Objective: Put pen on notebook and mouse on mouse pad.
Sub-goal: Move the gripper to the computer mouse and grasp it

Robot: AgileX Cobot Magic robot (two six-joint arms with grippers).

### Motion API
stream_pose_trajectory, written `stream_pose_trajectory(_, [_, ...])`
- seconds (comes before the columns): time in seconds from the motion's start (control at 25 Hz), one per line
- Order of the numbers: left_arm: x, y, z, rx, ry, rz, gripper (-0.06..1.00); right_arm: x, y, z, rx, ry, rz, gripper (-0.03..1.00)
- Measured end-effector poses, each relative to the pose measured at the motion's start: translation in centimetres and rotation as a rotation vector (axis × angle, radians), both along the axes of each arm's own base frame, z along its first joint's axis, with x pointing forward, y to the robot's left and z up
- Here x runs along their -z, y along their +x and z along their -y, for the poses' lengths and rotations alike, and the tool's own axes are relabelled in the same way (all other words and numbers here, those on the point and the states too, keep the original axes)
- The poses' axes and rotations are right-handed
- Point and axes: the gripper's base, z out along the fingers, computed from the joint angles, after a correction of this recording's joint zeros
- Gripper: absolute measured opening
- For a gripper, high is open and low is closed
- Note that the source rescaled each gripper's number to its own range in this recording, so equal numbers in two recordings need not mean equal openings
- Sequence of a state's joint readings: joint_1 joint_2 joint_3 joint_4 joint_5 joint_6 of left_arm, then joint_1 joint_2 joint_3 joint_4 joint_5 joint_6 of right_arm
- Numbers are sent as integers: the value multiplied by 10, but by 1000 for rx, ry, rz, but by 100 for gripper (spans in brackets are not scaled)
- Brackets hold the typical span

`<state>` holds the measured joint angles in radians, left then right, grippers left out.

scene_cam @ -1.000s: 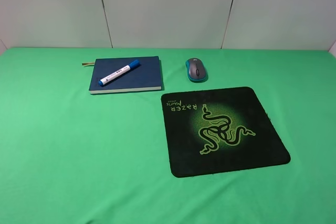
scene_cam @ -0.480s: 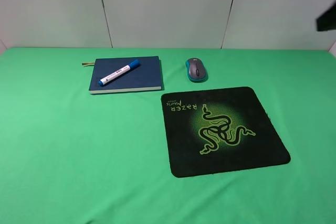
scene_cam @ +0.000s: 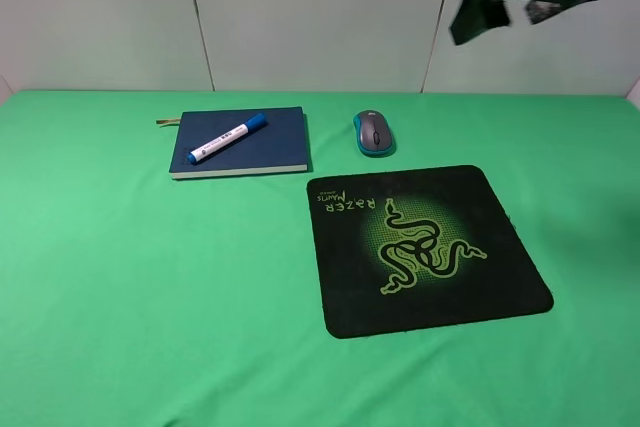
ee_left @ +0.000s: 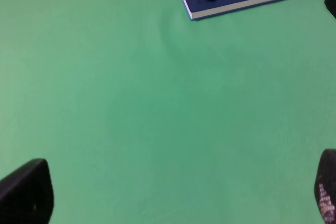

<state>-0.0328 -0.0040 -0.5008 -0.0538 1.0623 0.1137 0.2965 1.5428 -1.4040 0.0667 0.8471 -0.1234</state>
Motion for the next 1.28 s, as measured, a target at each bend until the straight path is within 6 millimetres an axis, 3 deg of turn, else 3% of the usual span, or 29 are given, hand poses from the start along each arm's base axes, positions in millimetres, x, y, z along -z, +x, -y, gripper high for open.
stream_pose_trajectory(0.28, [0, 0, 0, 1, -2, 0, 100, 17, 49, -35, 18, 11, -123, 100])
stream_pose_trajectory(0.64, [0, 0, 0, 1, -2, 0, 100, 58, 100, -58, 30, 16, -213, 100])
stream_pose_trajectory(0.96, [0, 0, 0, 2, -1, 0, 100, 96, 129, -72, 44, 29, -269, 100])
stream_pose_trajectory(1.28, [0, 0, 0, 2, -1, 0, 100, 125, 138, -103, 27, -28, -266, 100])
